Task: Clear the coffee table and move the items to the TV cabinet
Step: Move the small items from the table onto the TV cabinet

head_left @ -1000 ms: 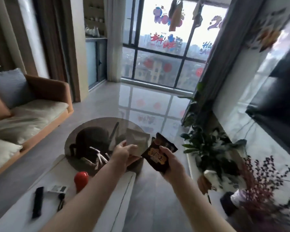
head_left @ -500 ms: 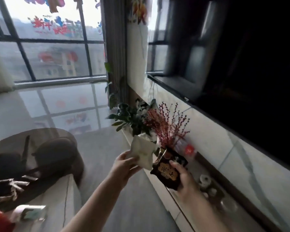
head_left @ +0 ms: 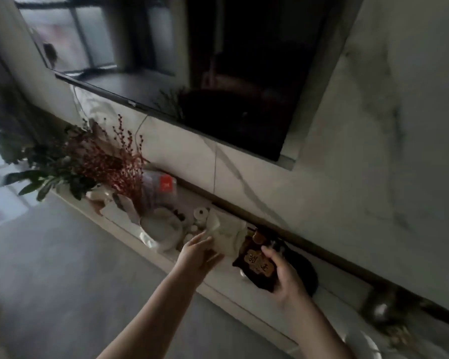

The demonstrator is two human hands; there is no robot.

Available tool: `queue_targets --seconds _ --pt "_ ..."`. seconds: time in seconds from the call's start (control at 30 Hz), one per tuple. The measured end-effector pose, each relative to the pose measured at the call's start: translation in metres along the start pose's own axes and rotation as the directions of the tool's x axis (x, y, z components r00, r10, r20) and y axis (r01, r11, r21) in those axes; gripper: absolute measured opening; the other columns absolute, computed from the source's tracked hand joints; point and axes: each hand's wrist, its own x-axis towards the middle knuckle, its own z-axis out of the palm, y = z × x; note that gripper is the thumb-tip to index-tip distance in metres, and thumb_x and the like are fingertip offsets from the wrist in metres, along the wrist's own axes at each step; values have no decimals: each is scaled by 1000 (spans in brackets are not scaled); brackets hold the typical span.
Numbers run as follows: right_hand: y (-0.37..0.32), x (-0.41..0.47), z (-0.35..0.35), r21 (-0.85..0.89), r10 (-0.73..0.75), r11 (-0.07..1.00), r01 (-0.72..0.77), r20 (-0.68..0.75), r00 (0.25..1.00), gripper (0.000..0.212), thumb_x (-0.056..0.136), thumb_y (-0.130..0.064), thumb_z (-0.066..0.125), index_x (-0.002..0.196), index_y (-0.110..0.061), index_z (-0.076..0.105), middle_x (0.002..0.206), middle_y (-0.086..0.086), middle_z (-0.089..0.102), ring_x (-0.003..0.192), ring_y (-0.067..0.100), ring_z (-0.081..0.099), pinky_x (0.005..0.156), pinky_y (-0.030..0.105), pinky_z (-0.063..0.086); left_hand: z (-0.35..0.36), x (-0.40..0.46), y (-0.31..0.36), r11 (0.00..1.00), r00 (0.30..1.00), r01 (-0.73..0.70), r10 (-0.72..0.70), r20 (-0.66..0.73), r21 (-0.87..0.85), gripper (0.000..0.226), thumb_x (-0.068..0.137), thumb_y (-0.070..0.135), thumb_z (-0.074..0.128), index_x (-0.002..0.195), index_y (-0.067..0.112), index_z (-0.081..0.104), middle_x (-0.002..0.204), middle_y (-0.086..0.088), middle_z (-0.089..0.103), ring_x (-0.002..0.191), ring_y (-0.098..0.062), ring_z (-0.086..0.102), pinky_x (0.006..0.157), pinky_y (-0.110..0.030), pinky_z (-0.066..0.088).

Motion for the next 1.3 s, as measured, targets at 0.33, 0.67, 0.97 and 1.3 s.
queue_targets --seconds 0.33,0.67,0.97,1.3 --pt "2 42 -118 271 171 960 -74 -352 920 33 85 -19 65 110 -1 55 93 21 64 83 32 61 60 35 48 69 95 -76 946 959 283 -282 -34 157 23 92 -1 48 112 5 58 93 -19 65 84 -30 63 68 -41 53" --pt "-4 134 -172 297 240 951 -84 -539 808 44 80 -14 70 118 -2 53 110 23 62 98 37 60 82 44 50 120 187 -134 815 924 383 -339 -178 436 23 95 3 43 112 10 55 98 -15 61 88 -27 58 74 -36 51" --pt "15 252 -188 97 244 969 -226 -499 832 58 78 -16 72 129 -3 47 116 20 60 104 36 59 93 48 49 108 272 -193 796 899 410 -271 -345 444 24 94 5 40 87 15 61 82 -9 59 71 -20 55 63 -31 49" --pt "0 308 -162 -52 182 974 -219 -390 903 61 89 -12 61 143 -6 33 134 17 48 118 29 50 92 37 45 103 295 -191 786 921 373 -251 -298 493 22 93 5 49 111 12 57 79 -8 53 66 -16 49 59 -28 42"
